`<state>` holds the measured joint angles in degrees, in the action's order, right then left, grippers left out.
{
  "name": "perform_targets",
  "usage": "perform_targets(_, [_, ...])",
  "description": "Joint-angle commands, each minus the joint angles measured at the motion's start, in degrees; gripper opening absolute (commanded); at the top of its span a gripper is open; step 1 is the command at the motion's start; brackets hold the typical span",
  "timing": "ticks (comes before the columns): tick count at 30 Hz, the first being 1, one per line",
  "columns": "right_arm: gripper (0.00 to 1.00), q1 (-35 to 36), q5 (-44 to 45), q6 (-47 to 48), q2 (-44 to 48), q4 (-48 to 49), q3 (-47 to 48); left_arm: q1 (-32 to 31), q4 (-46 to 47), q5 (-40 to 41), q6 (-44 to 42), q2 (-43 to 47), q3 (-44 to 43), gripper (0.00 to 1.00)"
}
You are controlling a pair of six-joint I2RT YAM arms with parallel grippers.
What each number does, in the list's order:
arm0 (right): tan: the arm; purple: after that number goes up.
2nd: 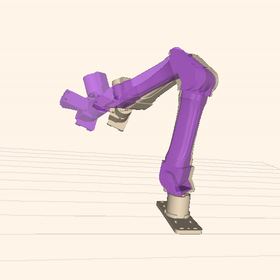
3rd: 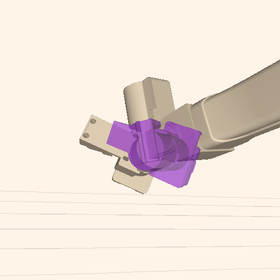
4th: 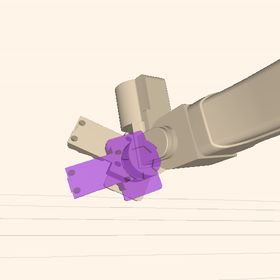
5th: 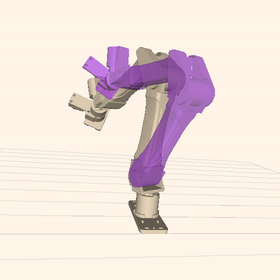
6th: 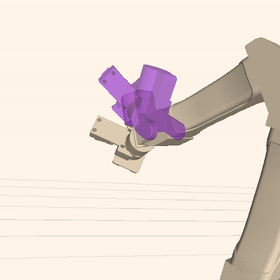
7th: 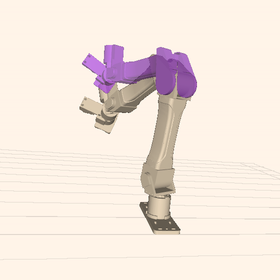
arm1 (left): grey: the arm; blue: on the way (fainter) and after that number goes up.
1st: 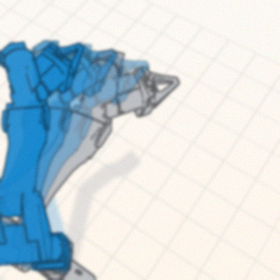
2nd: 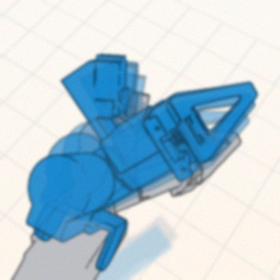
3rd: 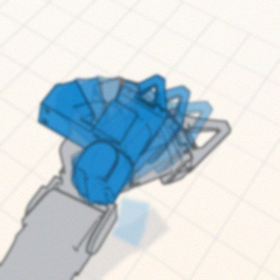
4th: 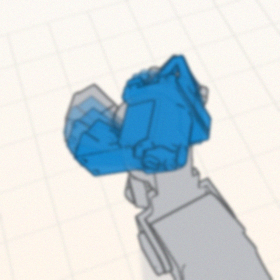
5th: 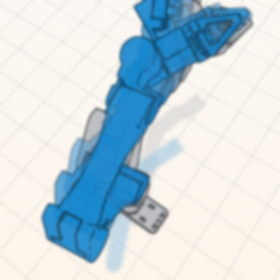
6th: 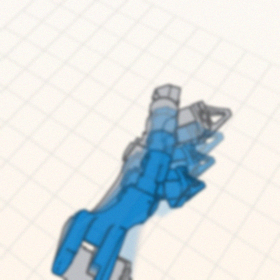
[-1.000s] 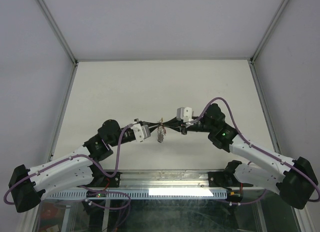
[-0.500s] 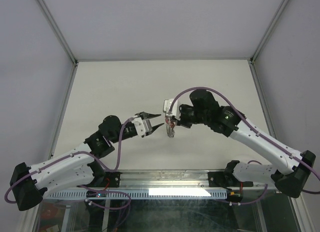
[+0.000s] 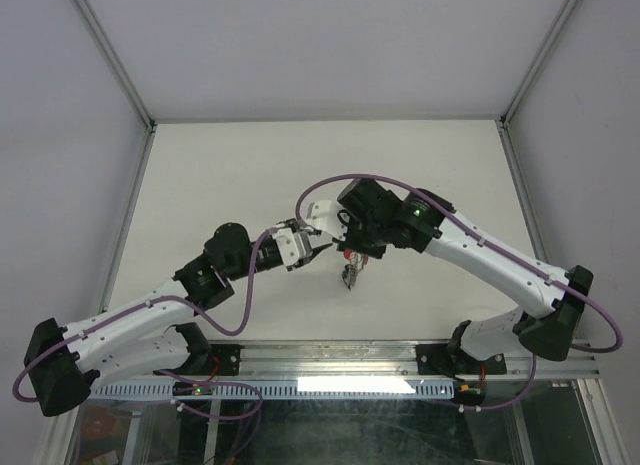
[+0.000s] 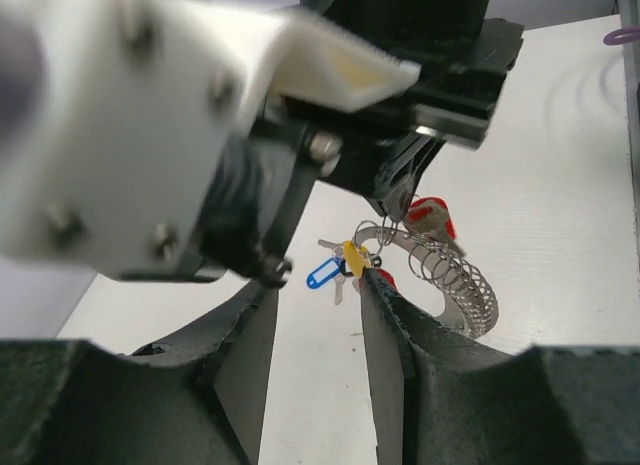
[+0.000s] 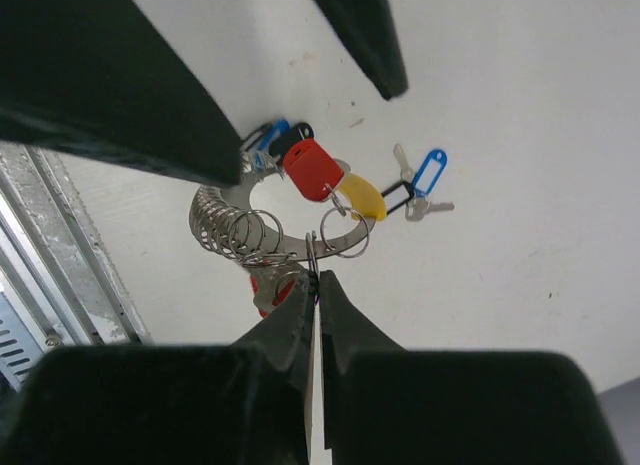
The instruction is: Put the keys on the keyring
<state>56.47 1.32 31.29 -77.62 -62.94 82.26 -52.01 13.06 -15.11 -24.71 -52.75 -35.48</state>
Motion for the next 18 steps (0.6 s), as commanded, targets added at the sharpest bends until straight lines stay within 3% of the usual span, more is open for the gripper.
perform_targets(1, [0.00, 0.07, 10.05, -5.04, -2.28, -8.65, 3.24, 0.47, -0.01, 0.73, -1.79, 3.00, -1.31, 0.38])
perform_targets(7, [0.00, -1.27, 14.46, -6.76, -4.58, -12.08, 2.82, 0.59, -2.66, 4.79, -4.92, 8.06, 0.49, 0.38])
perform_targets(12, [0.00, 0.66, 8.29, -7.31, -8.25, -10.10, 12.48, 0.65, -3.30, 4.39, -6.03, 11.26, 1.38, 0.32])
perform_targets(15, [0.00, -2.99, 15.91, -7.57, -8.37, -12.84, 6.93, 0.98, -5.07, 4.73, -6.88, 11.81, 0.51, 0.30])
perform_targets(18, [0.00, -9.49, 17.54, -6.94, -4.79, -11.12, -0.20, 1.99, -6.27, 6.13, -7.17, 12.63, 0.08, 0.29])
